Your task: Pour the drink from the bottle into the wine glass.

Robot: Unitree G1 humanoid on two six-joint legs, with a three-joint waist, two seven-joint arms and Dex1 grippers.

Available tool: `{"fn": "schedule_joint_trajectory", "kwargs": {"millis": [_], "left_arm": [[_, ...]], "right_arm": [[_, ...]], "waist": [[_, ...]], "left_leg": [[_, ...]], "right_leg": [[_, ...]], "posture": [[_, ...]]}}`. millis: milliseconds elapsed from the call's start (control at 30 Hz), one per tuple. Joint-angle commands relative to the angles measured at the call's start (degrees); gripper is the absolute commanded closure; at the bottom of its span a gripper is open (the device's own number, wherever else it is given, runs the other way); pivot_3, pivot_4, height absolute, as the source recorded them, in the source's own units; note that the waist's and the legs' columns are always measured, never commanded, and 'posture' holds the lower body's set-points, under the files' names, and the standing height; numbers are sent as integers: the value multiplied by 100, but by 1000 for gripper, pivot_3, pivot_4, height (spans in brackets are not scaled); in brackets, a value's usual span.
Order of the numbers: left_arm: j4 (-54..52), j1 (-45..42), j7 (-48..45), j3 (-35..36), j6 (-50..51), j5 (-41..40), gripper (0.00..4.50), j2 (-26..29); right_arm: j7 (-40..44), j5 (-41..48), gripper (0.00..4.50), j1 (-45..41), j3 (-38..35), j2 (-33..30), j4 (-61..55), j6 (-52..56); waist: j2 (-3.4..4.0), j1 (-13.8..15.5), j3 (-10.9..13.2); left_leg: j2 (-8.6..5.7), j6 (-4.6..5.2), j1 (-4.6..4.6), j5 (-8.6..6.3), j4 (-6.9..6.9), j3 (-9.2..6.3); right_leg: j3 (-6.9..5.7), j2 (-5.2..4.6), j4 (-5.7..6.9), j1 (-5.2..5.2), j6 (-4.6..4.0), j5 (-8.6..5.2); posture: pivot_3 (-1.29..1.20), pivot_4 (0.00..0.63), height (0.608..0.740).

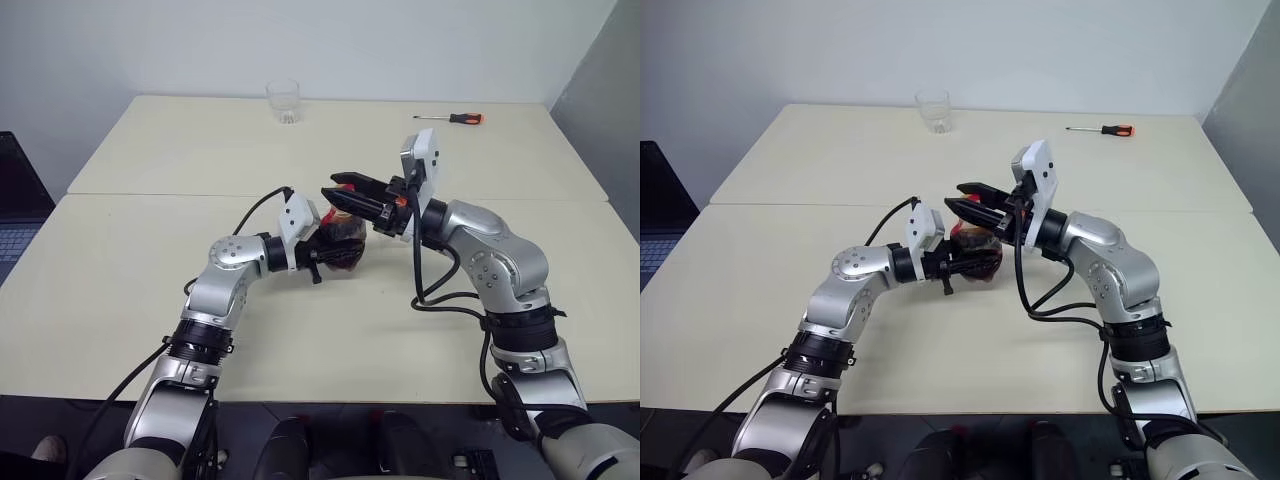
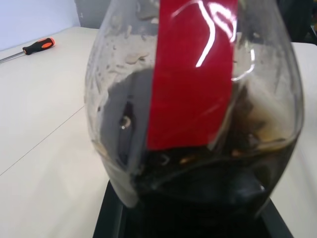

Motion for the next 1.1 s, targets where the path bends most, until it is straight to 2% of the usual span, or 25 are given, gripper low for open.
{"fn": "schedule_joint_trajectory", "kwargs": {"millis": [33,167,300,533,800,1000,1100], "left_arm": [[-441,-28,-40,25,-24,-156,3524,-30],[-751,112,-65,12,112,-252,3524,-31],[-1431,540,-145,-54,374,-387,3524,83],[-2547,1220,-134,-134,802,-642,3524,300],[-2960,1651,-306,-148,781,-727,3524,606],[-3000,1724,-252,-148,693,-704,3524,633],[-2953,1666,-227,-149,680,-685,3524,604]], "right_arm": [[295,82,3237,-136,-5,-96,-131,-177],[909,118,3237,-129,101,-217,-27,-373],[1682,5,3237,-96,327,-408,162,-731],[2539,66,3237,-191,495,-448,404,-998],[3042,53,3237,-284,589,-399,581,-1150],[3059,-31,3237,-308,629,-382,646,-1300],[3012,-50,2196,-302,624,-410,671,-1282]], "waist": [[0,0,0],[0,0,0],[0,-12,0],[0,-3,0],[1,0,0],[1,2,0],[1,3,0]], "left_leg": [[0,0,0,0,0,0],[0,0,0,0,0,0],[1,0,2,0,0,2],[4,0,2,0,0,-1],[4,0,3,0,2,-1],[4,0,3,0,3,-1],[3,0,3,0,3,0]], "right_leg": [[0,0,0,0,0,0],[0,0,-1,0,0,0],[2,0,0,0,0,0],[0,0,0,1,0,0],[0,-1,1,2,-1,0],[-1,-1,1,2,-1,-1],[0,-2,1,2,-1,-1]], "posture": [[0,150,740],[0,150,740],[0,150,740],[0,150,740],[0,150,740],[0,150,740],[0,150,740]]}}
